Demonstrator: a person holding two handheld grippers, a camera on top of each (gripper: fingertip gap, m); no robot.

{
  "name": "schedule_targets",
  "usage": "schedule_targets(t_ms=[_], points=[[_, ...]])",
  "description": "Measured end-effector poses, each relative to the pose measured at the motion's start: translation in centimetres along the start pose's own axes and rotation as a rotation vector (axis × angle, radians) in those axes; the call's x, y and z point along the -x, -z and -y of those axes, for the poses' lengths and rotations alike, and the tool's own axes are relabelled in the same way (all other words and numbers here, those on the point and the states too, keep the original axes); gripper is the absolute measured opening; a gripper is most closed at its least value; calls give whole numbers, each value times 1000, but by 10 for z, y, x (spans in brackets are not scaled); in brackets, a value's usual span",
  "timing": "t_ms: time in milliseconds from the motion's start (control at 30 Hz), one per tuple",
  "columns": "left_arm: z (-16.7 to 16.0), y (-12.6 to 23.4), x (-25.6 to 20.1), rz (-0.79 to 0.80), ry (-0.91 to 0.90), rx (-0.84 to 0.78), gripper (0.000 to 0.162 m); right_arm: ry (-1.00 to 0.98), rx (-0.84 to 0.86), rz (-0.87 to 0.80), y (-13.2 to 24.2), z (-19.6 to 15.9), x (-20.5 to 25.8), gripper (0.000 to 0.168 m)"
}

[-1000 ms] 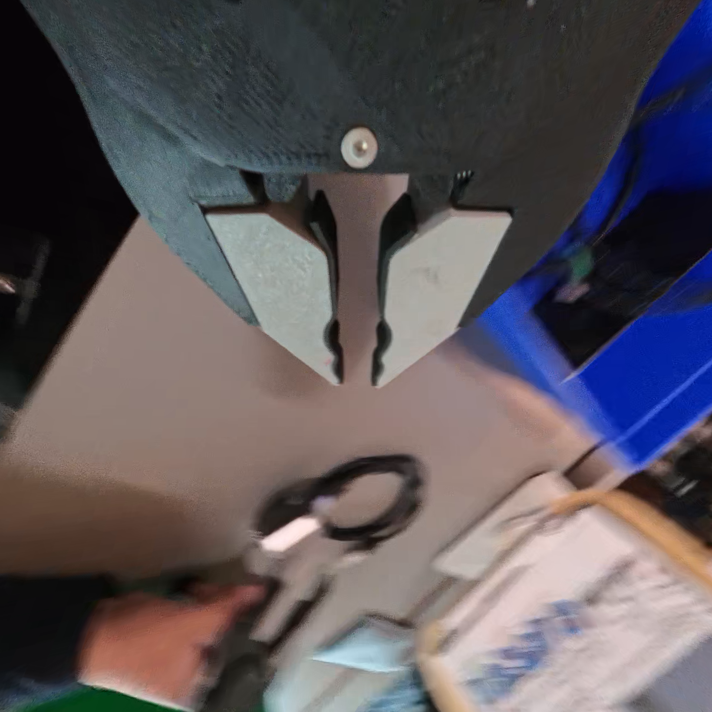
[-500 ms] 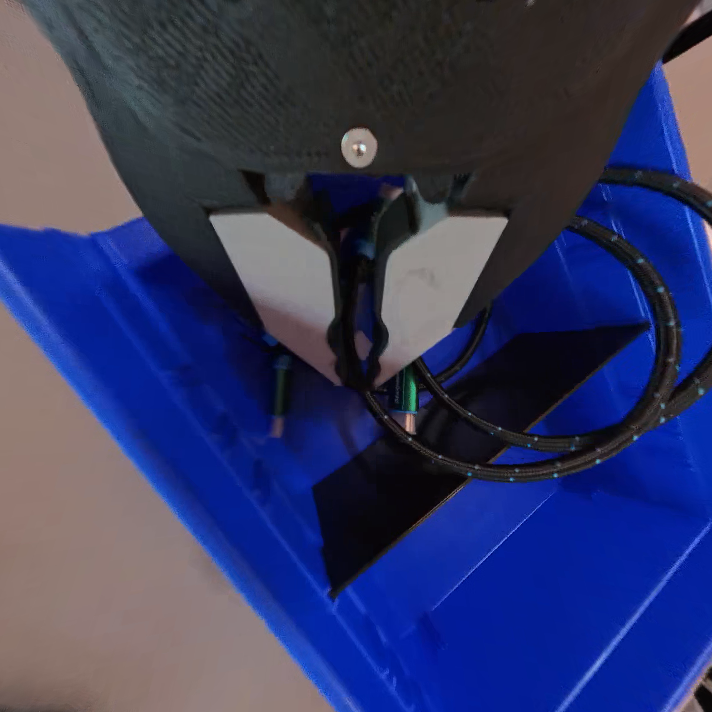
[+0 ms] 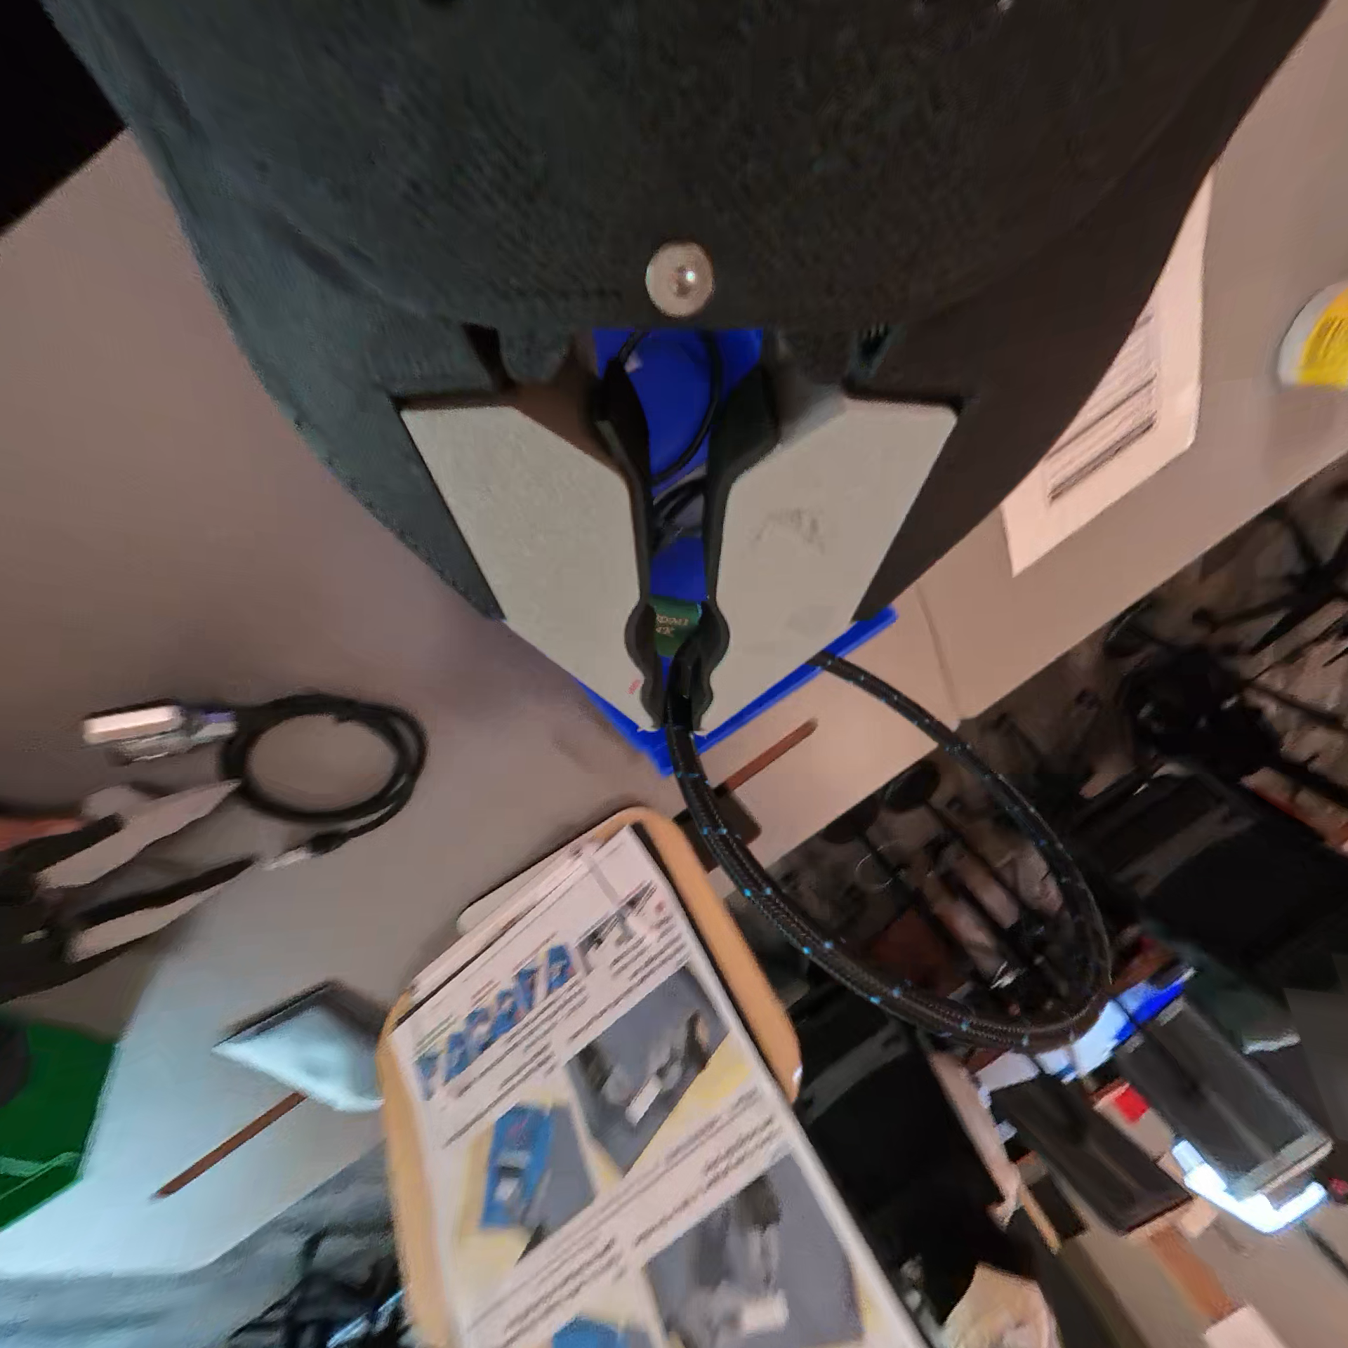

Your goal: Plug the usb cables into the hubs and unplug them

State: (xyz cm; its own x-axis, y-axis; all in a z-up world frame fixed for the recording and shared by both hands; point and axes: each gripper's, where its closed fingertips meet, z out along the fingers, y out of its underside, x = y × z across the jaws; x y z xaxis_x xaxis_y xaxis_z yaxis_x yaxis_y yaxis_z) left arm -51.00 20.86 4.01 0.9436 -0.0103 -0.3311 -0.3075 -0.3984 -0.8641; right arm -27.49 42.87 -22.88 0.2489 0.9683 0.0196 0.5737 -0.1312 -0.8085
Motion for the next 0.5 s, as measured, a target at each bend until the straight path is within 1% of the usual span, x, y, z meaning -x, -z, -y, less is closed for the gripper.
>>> schedule_targets(t_ms=[67, 167, 300, 367, 467, 500], points=[[16, -1, -13, -70, 3, -39, 4, -3, -18, -9, 3, 3, -3, 72], [33, -1, -44, -205, 17, -103, 5, -21, -63, -9, 10, 10, -7, 73], [46, 1, -80, -306, -8, -178, 4, -40, -164, 46, 25, 28, -1, 78], [52, 3, -101, -384, -21, -222, 4, -50, -233, 126, 32, 39, 11, 78], [62, 22, -149, -626, -170, -414, 5, -96, -314, 282, 41, 52, 30, 81], [62, 27, -160, -695, -189, -463, 5, -111, -329, 319, 43, 54, 33, 81]])
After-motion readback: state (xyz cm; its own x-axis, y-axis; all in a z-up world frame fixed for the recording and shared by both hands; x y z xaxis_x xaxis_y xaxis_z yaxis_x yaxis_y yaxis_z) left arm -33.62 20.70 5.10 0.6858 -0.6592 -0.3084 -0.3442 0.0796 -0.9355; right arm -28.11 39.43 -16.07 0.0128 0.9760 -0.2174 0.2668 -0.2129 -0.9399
